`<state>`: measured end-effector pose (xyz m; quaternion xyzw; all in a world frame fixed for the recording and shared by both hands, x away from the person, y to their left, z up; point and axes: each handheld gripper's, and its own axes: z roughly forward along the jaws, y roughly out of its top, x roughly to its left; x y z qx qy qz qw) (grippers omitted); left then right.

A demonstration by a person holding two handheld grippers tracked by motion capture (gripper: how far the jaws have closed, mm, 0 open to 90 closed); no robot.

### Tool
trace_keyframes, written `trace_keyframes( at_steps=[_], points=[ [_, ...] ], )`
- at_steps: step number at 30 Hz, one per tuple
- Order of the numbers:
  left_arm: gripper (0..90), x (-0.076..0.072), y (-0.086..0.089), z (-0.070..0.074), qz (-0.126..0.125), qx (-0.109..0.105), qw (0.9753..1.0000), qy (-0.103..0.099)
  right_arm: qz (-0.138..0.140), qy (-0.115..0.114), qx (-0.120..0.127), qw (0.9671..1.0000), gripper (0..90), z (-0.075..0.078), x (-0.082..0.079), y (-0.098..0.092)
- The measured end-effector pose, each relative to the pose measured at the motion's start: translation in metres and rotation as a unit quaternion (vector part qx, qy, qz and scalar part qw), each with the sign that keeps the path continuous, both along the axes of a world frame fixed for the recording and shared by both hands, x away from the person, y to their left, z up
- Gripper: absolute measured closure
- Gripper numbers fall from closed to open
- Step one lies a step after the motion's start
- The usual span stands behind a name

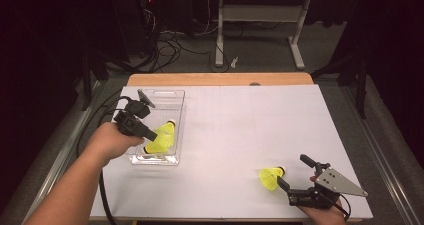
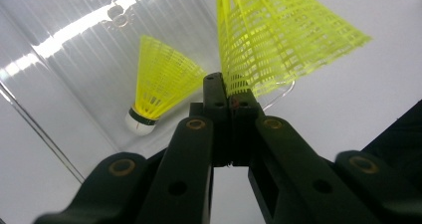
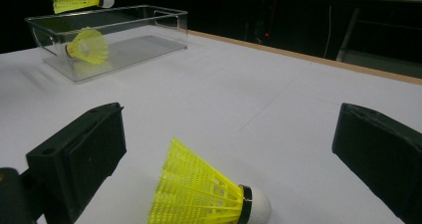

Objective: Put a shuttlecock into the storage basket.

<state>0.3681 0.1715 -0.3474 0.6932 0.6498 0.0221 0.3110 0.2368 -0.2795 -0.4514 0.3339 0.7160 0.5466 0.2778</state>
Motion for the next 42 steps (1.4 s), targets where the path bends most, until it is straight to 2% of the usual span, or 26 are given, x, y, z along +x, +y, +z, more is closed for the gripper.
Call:
trace_keyframes(
  at_steps=[7, 26, 32, 42],
  points=[
    [89.7, 0.005, 0.014, -0.001, 0.024, 0.002, 0.9997, 0.001, 0.0, 0.001, 0.0, 1.0, 1.0, 0.0, 0.0, 0.0],
    [89.7, 0.007, 0.042, -0.011, 0.055, 0.009, 0.9984, 0.009, 0.0, 0.002, 0.001, 1.0, 1.0, -0.001, 0.0, 0.0],
    [89.7, 0.01, 0.046, -0.01, 0.06, 0.016, 0.998, 0.011, 0.002, 0.003, -0.001, 1.0, 1.0, -0.001, 0.0, 0.001],
    [89.7, 0.022, 0.04, -0.005, 0.062, 0.031, 0.9976, 0.01, 0.001, 0.005, 0.001, 1.0, 1.0, -0.001, 0.0, 0.0]
  ],
)
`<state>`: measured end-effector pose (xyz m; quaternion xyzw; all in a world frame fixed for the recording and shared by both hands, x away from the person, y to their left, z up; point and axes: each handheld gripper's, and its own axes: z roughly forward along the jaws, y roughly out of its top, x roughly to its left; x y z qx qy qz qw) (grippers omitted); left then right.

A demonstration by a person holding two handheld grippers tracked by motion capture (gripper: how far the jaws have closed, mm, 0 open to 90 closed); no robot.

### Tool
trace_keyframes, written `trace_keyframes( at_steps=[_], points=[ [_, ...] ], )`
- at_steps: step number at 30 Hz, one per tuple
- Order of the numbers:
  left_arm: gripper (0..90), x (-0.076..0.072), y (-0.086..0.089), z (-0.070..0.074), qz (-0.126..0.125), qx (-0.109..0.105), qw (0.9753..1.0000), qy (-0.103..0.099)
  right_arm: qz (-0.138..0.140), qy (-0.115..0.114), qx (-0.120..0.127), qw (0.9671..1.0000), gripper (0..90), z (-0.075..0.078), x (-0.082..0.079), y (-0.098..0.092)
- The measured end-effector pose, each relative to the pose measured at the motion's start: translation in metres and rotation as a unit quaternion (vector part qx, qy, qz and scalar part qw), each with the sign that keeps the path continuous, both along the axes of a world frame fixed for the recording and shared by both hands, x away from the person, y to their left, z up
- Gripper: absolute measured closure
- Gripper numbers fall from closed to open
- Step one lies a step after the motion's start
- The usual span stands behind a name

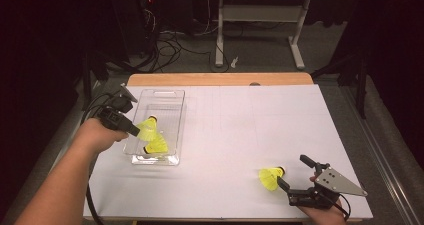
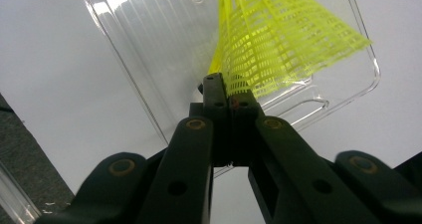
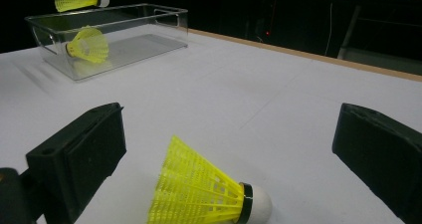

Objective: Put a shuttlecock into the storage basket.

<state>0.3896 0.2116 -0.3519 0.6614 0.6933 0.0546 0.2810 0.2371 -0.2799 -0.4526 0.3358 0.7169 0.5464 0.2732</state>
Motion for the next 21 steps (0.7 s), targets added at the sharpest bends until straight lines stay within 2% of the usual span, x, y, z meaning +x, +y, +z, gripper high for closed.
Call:
trace_keyframes(
  at_steps=[12, 21],
  points=[
    [89.7, 0.012, -0.007, 0.005, -0.001, 0.002, 1.0, -0.001, -0.001, 0.001, 0.002, 1.0, 1.0, 0.0, 0.0, -0.001],
    [89.7, 0.019, -0.01, 0.018, 0.0, 0.0, 1.0, -0.005, 0.0, 0.003, 0.001, 1.0, 1.1, -0.001, 0.001, 0.0]
  ],
)
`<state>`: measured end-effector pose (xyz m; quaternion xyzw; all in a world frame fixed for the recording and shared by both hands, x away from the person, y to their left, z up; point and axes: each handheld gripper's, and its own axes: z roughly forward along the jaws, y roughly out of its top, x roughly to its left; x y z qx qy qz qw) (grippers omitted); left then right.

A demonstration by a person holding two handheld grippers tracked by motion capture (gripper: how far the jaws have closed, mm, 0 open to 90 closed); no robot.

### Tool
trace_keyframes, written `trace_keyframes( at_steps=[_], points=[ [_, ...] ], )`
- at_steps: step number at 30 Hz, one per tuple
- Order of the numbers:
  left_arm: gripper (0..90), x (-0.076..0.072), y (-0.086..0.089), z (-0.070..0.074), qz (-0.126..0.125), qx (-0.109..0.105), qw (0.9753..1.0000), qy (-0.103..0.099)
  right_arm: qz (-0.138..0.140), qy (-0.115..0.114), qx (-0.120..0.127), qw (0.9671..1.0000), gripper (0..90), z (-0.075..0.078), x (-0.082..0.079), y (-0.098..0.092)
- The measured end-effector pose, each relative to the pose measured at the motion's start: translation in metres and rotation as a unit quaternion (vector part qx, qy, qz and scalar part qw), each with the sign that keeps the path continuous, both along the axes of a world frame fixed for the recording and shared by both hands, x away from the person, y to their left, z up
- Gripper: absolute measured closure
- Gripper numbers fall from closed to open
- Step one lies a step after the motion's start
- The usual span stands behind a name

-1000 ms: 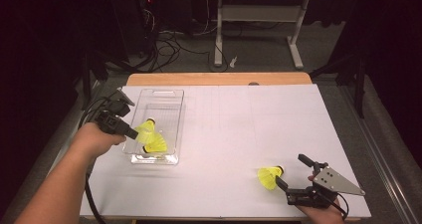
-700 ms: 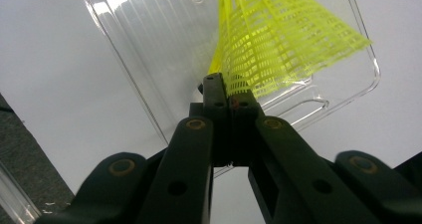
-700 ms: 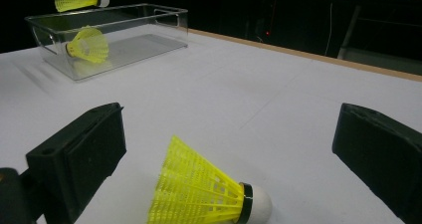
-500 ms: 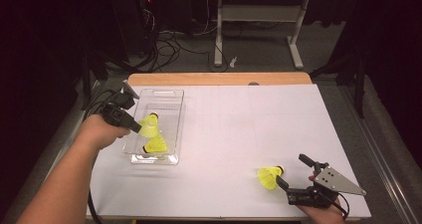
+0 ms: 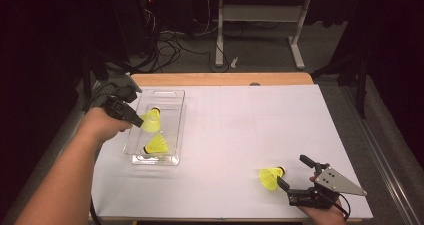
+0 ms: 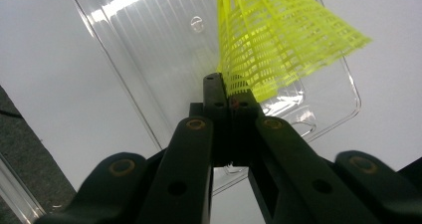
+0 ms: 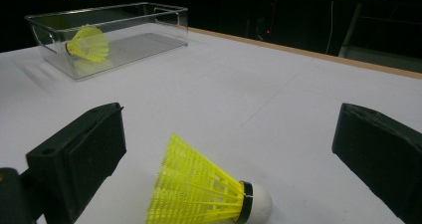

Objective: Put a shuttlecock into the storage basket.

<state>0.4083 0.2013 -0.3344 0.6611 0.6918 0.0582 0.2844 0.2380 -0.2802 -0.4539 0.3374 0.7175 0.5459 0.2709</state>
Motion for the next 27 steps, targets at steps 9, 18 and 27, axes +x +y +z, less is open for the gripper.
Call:
trace_keyframes(
  at_steps=[9, 18, 27],
  points=[
    [89.7, 0.013, 0.004, -0.005, 0.015, 0.002, 0.9999, 0.006, -0.001, 0.0, 0.0, 1.0, 1.1, 0.0, 0.0, -0.001],
    [89.7, 0.022, 0.01, -0.021, 0.035, 0.006, 0.9994, 0.008, 0.002, 0.002, -0.002, 1.0, 1.1, -0.001, 0.0, 0.0],
    [89.7, 0.026, 0.017, -0.04, 0.044, 0.007, 0.9989, 0.016, 0.002, 0.003, -0.001, 1.0, 1.1, -0.002, 0.0, 0.001]
  ],
)
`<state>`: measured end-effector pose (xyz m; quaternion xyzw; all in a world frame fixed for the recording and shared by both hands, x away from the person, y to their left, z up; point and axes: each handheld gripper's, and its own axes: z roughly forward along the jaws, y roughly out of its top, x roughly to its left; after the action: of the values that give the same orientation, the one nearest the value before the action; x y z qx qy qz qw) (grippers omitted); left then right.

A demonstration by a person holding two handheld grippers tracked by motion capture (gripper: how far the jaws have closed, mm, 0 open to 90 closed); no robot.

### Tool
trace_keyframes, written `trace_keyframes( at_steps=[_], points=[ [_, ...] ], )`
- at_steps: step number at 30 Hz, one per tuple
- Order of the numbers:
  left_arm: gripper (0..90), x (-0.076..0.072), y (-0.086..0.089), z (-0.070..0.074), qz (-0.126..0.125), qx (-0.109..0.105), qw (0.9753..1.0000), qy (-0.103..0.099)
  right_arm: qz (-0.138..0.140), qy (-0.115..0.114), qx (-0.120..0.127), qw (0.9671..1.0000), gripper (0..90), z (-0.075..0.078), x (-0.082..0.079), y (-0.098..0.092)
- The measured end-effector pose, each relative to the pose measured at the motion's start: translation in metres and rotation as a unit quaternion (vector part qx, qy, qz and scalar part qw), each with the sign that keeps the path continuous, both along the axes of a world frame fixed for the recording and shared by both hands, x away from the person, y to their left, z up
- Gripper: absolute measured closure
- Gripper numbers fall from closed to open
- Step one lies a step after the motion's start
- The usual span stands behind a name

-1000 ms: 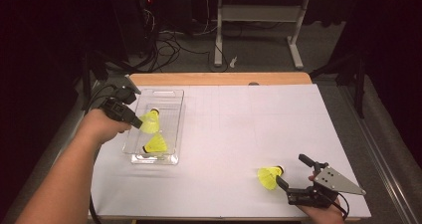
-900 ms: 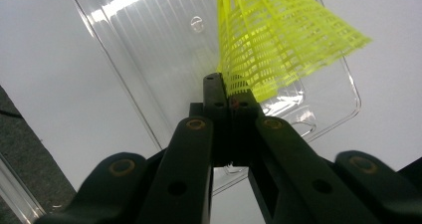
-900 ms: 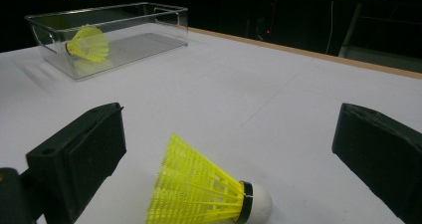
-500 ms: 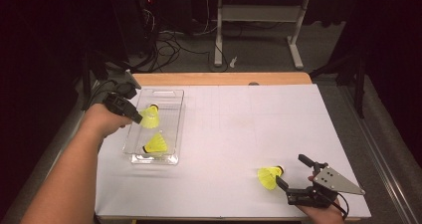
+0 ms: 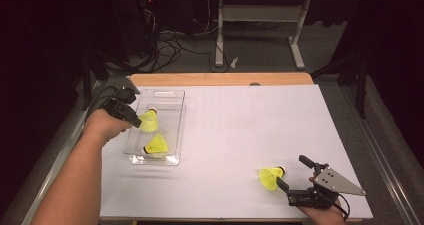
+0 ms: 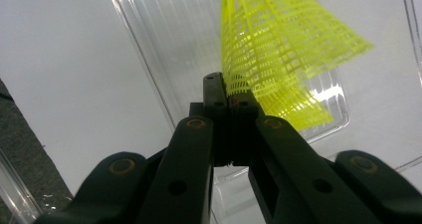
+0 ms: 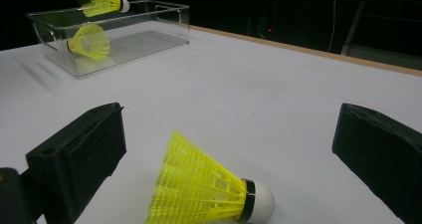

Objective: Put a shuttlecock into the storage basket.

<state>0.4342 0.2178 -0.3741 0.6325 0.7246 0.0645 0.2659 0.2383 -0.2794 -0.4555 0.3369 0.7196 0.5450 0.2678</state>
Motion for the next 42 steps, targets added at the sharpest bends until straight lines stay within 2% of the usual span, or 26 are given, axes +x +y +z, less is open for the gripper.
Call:
trace_keyframes(
  at_steps=[5, 15, 23, 28, 32, 42],
  points=[
    [89.5, 0.001, 0.003, -0.006, 0.003, 0.0, 1.0, 0.007, 0.001, 0.0, -0.001, 1.0, 1.1, 0.0, 0.0, 0.0],
    [89.5, 0.008, 0.001, -0.017, 0.012, 0.002, 0.9999, 0.003, 0.002, 0.002, -0.001, 1.0, 1.1, -0.001, 0.0, 0.001],
    [89.5, 0.012, 0.003, -0.026, 0.021, 0.014, 0.9997, 0.004, 0.002, 0.002, -0.002, 1.0, 1.1, -0.001, 0.001, 0.0],
    [89.4, 0.011, 0.004, -0.033, 0.027, 0.011, 0.9995, 0.01, 0.001, 0.001, -0.001, 1.0, 1.1, -0.001, 0.0, 0.0],
    [89.4, 0.011, 0.004, -0.038, 0.026, 0.009, 0.9996, 0.01, 0.001, 0.002, -0.001, 1.0, 1.1, -0.001, 0.0, 0.0],
    [89.4, 0.013, 0.001, -0.045, 0.024, 0.02, 0.9994, 0.012, 0.001, 0.004, -0.002, 1.0, 1.1, -0.001, 0.0, 0.0]
  ],
)
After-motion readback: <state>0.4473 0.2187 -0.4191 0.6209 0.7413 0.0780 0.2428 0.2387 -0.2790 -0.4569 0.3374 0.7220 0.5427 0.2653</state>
